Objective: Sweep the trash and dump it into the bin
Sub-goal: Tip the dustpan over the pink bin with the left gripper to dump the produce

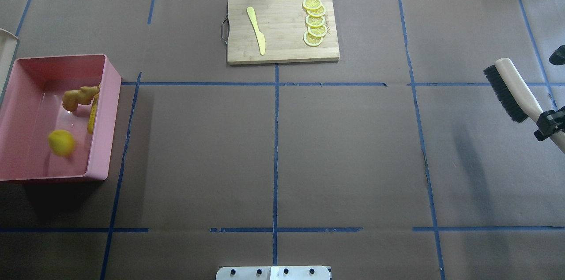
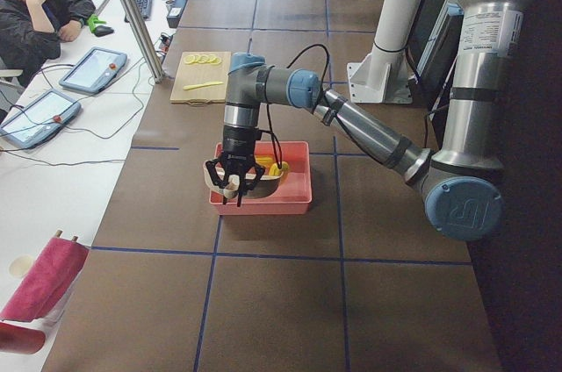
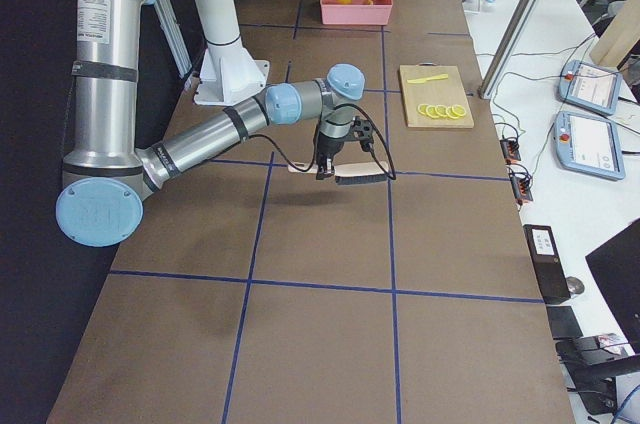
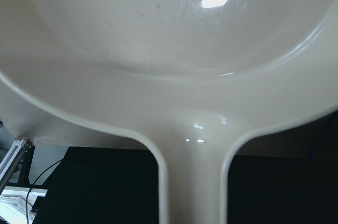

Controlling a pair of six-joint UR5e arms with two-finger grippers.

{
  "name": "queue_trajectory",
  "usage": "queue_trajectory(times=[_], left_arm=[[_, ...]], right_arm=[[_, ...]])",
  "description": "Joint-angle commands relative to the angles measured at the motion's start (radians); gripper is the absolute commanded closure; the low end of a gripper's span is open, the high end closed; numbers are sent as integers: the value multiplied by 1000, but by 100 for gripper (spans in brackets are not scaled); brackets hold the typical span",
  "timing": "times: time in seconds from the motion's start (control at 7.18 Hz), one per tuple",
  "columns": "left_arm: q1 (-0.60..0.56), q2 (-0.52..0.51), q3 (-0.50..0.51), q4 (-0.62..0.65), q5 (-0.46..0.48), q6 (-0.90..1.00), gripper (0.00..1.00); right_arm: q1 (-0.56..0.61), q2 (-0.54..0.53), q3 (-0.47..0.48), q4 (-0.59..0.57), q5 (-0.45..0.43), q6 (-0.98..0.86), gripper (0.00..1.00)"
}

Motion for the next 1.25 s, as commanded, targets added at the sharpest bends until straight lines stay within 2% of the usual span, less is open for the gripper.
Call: queue_trajectory(times=[0.0, 0.14, 0.28, 0.42, 0.56, 0.7, 0.84, 0.97, 1.11], left_arm=[[2, 0, -2, 2, 20, -2, 100], [2, 0, -8, 5, 8, 0, 100], [4, -1, -10, 13, -60, 0, 100], [4, -9, -11, 15, -87, -2, 100], [5, -17, -11, 16, -90, 0, 100], [8, -32, -2, 15, -198, 0, 100], [9, -41, -5, 16, -328, -5, 100], [7, -44, -10, 18, -375, -11, 100], [4, -44, -11, 16, -479, -35, 100]], right_arm=[[0, 1, 0, 0, 0, 2, 99], [0, 4, -5, 0, -1, 7, 99], [0, 3, -3, 5, -1, 28, 98], [-2, -8, -6, 58, 17, 93, 98], [-4, -75, -22, 149, 29, 112, 98], [-4, -136, -51, 264, 46, 153, 98], [-4, -143, -103, 370, 48, 260, 98], [-11, -143, -153, 479, 49, 352, 98], [-66, -140, -167, 538, 43, 446, 98]])
